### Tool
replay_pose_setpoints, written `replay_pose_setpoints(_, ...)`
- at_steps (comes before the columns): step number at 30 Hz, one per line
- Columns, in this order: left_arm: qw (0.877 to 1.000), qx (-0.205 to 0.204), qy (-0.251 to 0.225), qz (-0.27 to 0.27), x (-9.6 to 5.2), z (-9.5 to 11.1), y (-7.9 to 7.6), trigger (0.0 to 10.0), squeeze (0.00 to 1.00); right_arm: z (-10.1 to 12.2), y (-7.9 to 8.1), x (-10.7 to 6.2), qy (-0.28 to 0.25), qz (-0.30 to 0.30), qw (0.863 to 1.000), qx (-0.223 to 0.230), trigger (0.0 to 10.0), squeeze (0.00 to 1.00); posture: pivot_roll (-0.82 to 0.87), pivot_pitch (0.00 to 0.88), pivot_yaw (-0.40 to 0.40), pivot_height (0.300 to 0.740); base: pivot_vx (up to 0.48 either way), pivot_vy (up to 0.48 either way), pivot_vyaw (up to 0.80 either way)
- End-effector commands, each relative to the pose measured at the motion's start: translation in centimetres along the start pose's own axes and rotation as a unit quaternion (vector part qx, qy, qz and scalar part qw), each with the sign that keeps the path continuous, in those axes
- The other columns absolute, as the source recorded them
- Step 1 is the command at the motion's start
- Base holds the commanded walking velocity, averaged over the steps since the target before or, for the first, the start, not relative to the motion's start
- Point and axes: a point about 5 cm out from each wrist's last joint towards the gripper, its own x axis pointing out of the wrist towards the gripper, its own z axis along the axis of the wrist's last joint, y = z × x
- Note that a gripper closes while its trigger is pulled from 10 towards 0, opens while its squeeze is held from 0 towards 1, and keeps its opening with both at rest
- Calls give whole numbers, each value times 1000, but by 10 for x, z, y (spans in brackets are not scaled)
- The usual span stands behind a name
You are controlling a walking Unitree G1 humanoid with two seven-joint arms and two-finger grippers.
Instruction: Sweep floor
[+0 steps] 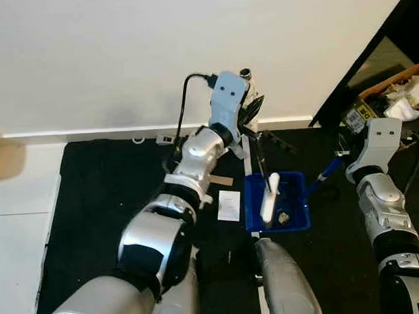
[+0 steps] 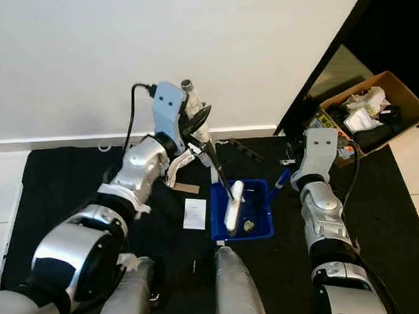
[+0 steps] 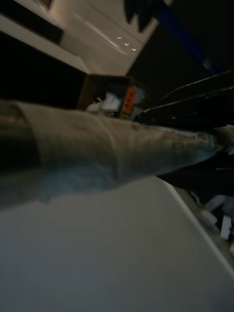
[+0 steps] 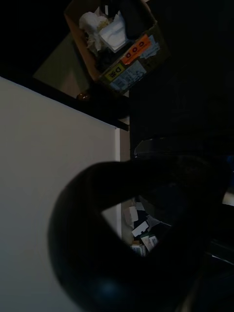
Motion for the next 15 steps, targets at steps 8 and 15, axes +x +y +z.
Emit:
replay_pose_setpoints(8, 989, 102, 54, 89, -65, -2, 80, 10000, 0, -19, 9, -1, 53, 34, 998, 23, 10000, 0, 29, 119, 6, 740, 0, 0, 0)
replay_pose_setpoints(15, 976, 146, 125, 104, -100, -24, 93, 10000, 0, -22, 40, 4, 57, 76, 995, 29, 10000, 0, 41, 103, -2, 740, 0, 0, 0)
